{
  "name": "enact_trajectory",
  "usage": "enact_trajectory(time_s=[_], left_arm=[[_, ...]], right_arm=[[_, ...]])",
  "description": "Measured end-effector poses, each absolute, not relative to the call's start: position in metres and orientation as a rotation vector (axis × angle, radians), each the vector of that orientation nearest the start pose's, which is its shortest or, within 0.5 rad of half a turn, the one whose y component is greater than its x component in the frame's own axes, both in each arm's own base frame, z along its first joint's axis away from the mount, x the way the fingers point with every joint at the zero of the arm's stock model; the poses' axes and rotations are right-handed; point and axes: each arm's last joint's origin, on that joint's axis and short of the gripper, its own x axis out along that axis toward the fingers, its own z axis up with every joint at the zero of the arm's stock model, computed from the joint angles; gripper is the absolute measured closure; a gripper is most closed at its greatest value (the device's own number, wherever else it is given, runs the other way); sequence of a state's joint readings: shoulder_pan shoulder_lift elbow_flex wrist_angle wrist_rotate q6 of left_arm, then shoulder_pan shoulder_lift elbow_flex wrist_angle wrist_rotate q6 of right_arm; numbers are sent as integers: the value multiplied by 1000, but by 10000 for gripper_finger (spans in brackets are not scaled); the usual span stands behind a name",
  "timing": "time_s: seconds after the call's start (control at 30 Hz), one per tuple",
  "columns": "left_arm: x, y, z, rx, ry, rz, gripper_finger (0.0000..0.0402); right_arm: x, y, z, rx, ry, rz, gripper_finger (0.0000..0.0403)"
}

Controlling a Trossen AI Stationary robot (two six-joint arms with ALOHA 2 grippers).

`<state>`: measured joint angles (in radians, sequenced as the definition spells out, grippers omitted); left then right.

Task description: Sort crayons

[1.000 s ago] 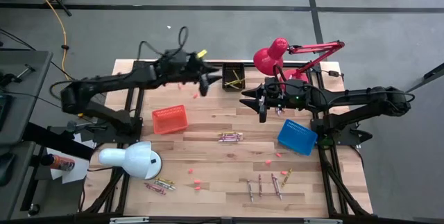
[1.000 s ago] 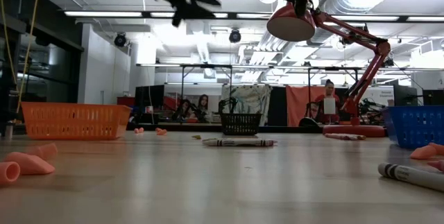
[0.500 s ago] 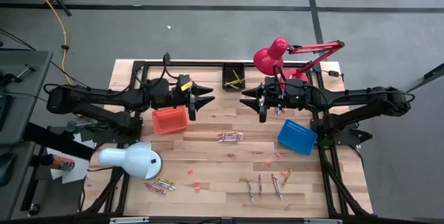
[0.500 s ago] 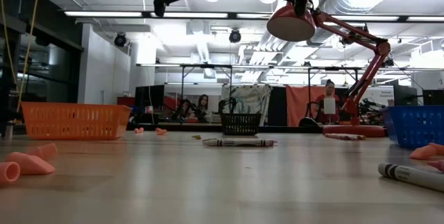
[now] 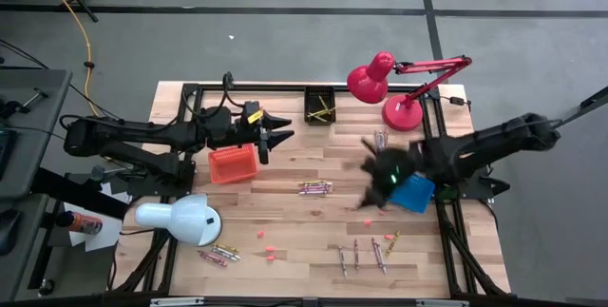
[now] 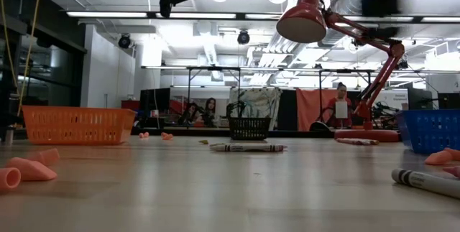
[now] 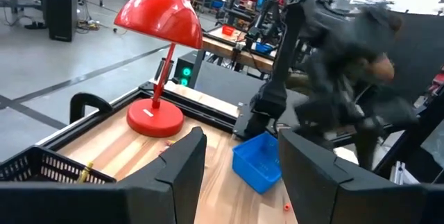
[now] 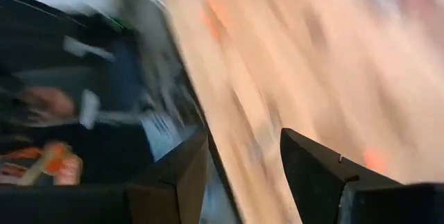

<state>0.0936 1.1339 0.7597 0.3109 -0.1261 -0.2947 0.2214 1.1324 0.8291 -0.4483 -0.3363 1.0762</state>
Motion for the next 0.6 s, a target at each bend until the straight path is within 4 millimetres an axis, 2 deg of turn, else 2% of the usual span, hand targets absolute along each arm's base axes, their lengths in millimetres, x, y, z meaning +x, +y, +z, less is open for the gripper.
enact_trajectory(time_s=[0.13, 0.3, 0.4, 0.6], left_arm=[[253, 32, 303, -293, 29, 243, 236], [252, 36, 303, -293, 28, 261, 236], [252, 39, 303, -293, 28, 270, 236], [251, 41, 302, -294, 29, 268, 236]], right_arm=[[191, 103, 246, 1184, 1237, -195, 229], [162, 143, 234, 1408, 1318, -567, 229], [156, 160, 224, 1516, 1288, -756, 229], [170, 175, 194, 1482, 1329, -872, 229]])
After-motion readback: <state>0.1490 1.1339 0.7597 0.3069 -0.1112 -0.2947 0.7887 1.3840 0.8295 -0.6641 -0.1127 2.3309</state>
